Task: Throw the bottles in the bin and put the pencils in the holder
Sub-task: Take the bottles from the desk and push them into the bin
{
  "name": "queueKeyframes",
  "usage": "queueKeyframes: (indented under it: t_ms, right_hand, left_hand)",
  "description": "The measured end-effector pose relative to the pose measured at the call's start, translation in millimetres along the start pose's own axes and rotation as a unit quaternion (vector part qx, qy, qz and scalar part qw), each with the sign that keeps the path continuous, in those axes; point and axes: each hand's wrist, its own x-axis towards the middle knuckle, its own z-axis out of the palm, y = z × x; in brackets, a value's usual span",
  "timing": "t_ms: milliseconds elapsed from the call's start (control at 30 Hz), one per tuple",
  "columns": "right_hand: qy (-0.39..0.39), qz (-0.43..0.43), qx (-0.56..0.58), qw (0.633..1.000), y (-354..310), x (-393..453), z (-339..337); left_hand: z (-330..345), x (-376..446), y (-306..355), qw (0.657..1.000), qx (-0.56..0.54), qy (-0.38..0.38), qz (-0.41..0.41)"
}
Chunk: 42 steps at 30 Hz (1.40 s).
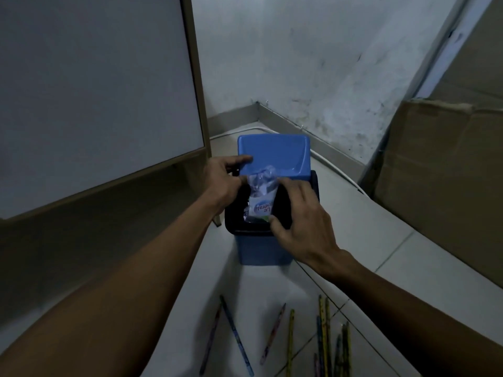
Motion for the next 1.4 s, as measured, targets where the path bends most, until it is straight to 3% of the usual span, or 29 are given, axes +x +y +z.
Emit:
queueKeyframes:
  t_ms: [167,300,400,500,600,733,833,900,967,1067,1200,1300,1400]
  right_hand:
    - [-0.044,-0.021,0.008,0.999,1.9,6.1,10.2]
    - [-0.015,0.029,0.008,0.999,-2.4,9.4,9.6]
    - [0.012,0.050,-0.091,0.995,2.2,7.1,7.1]
    - [0.051,0.026,-0.190,0.980,15.1,0.5,6.7]
    - [0.035,0.005,-0.217,0.976,25.3,-7.5,12.6]
    - [0.023,-0.024,-0.167,0.985,17.8,-7.8,18.8]
    - [-0.058,-0.042,-0.119,0.990,10.6,-1.4,23.5]
    - [-0.146,-0.022,-0.137,0.979,10.8,5.4,26.9]
    - [-0.185,0.001,-0.130,0.974,12.4,9.0,28.0]
    - [-0.134,-0.025,-0.118,0.984,15.6,4.2,25.6]
    - [0.000,-0.034,-0.132,0.991,18.9,-5.7,11.9]
    - [0.021,0.043,-0.155,0.987,24.2,-5.6,0.3]
    - [-0.021,0.150,-0.083,0.985,33.5,-4.9,-4.8]
  left_hand:
    - [-0.2,-1.4,0.5,1.000,-0.001,-0.002,0.006]
    - [-0.4,-0.8,-1.2,1.000,0.007,0.000,0.010]
    - [-0.7,-0.8,-2.0,1.000,0.016,-0.002,0.017]
    - [-1.7,-0.2,-3.0,1.000,0.017,-0.004,0.016]
    - [-1.7,0.3,-4.0,1.000,0.018,-0.010,0.014]
    - [-0.6,0.7,-3.7,1.000,0.012,-0.012,0.014]
    - [-1.0,1.1,-5.2,1.000,0.017,-0.013,0.020]
    - [-0.7,2.1,-6.7,0.999,0.020,-0.015,0.023]
    - [-0.8,3.3,-8.6,0.998,0.039,-0.021,0.035]
    - [-0.2,5.7,-13.5,0.991,0.112,-0.033,0.058]
    - [5.7,5.7,-19.2,0.981,0.177,-0.042,0.064]
    - [10.2,5.3,-22.5,0.980,0.185,-0.048,0.055]
    - [10.0,5.6,-23.1,0.985,0.157,-0.070,0.024]
